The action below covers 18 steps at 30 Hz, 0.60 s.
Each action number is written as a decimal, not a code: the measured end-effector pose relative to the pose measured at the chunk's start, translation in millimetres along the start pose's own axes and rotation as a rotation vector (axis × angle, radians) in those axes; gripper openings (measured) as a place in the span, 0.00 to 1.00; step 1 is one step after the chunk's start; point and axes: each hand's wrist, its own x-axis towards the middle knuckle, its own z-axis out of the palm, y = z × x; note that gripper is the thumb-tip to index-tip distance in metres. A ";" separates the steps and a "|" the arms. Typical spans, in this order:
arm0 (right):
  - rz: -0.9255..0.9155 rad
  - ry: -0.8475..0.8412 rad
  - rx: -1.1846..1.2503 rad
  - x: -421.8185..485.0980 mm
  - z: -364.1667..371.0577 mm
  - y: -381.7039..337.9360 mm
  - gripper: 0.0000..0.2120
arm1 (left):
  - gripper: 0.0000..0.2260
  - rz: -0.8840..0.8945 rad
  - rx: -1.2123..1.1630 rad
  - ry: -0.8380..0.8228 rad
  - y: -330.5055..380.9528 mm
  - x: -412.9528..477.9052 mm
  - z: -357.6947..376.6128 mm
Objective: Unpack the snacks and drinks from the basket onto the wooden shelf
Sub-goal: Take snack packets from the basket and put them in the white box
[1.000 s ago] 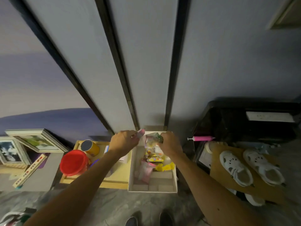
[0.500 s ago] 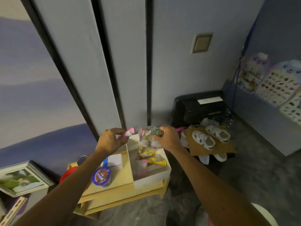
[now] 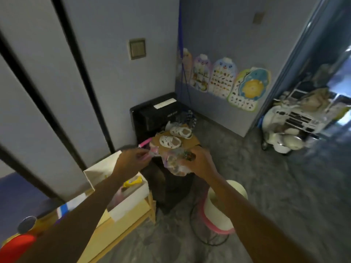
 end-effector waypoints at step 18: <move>0.464 0.102 -0.057 -104.0 -108.1 297.6 0.10 | 0.17 0.180 -0.043 -0.417 178.3 51.2 290.9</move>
